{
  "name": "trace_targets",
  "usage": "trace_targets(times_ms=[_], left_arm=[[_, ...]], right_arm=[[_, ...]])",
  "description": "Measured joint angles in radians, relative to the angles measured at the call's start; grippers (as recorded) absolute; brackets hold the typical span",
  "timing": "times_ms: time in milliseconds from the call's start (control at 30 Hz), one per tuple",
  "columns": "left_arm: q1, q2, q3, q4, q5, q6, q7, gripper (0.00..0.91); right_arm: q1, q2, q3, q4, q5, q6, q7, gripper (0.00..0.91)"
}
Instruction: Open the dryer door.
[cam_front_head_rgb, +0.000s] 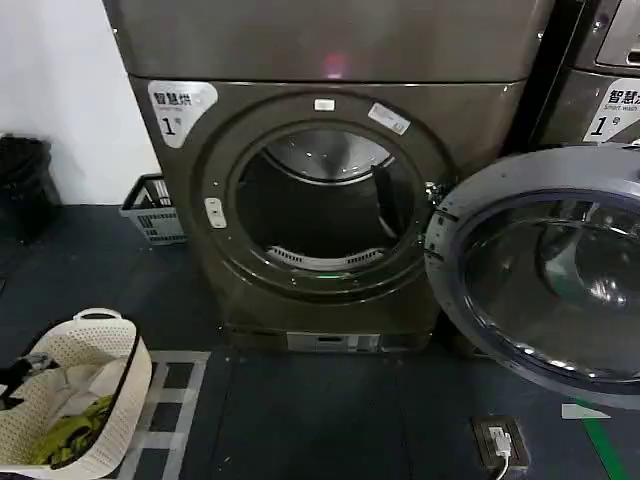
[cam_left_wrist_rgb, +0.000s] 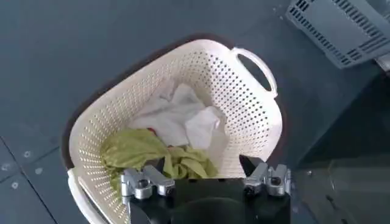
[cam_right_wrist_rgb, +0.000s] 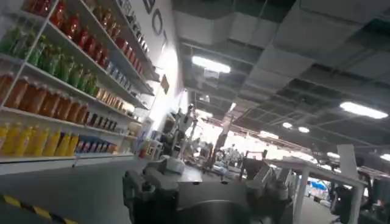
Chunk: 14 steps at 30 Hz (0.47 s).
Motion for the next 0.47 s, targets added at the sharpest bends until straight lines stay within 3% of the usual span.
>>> trace_targets(times_ms=[467], left_arm=[[-0.001,-0.002,0.001,0.0,-0.001,0.0,0.0,0.907]], right_arm=[[0.0,0.007,-0.001,0.0,-0.004,0.002,-0.002,0.907]])
